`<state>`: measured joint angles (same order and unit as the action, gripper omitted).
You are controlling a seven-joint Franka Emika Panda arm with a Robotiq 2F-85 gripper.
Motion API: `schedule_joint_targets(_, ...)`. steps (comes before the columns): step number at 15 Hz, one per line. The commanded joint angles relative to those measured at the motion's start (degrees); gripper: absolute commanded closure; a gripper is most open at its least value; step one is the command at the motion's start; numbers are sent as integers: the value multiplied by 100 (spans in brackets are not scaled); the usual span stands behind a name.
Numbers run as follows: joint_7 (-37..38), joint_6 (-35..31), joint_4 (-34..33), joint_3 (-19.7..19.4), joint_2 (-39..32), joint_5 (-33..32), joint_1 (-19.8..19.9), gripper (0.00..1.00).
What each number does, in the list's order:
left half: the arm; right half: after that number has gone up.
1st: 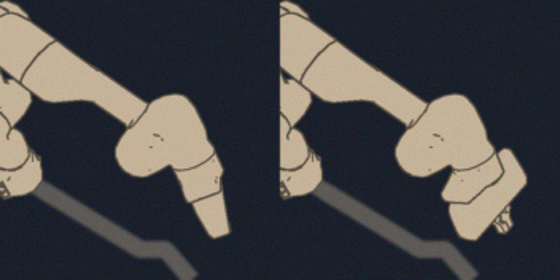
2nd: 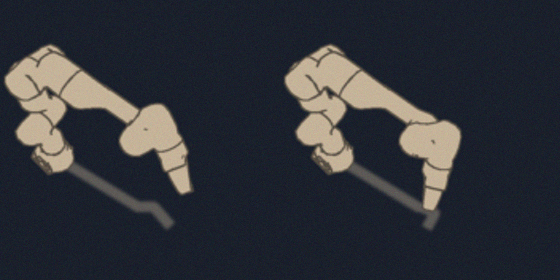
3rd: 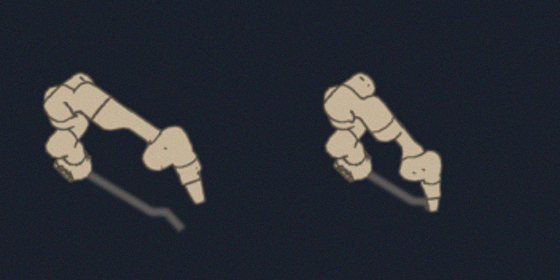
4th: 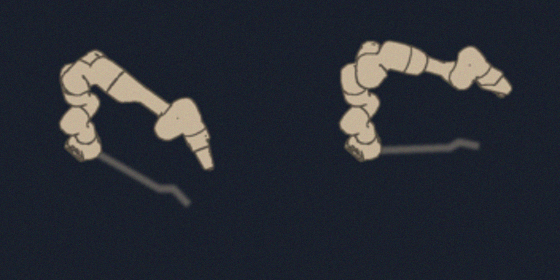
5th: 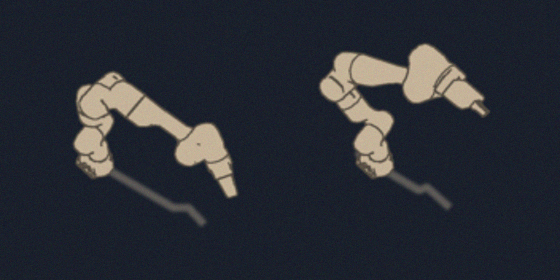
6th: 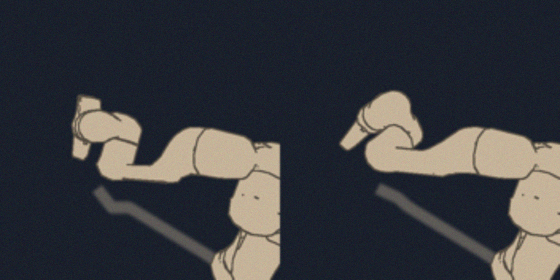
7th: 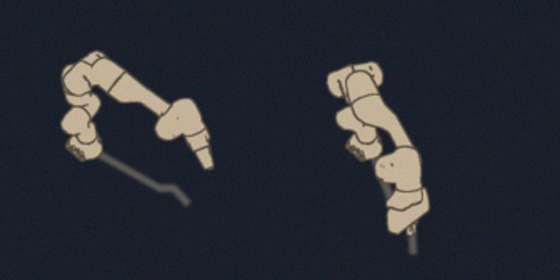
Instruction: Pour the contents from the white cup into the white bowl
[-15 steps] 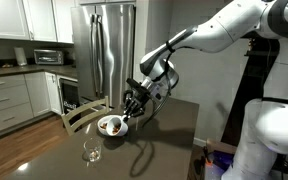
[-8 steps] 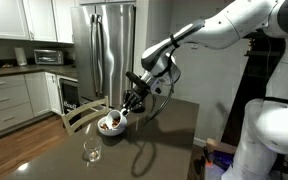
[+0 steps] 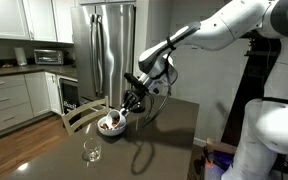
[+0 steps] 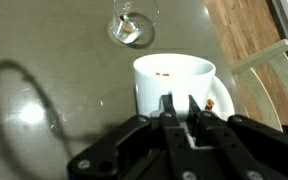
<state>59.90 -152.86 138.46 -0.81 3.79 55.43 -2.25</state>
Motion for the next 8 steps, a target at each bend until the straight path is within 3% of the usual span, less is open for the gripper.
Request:
schedule_joint_targets(1, -181, -188, -319, 22, -295, -90, 121, 96)
schedule_joint_targets(8, -693, -984, -783, -106, -948, -83, 167, 96)
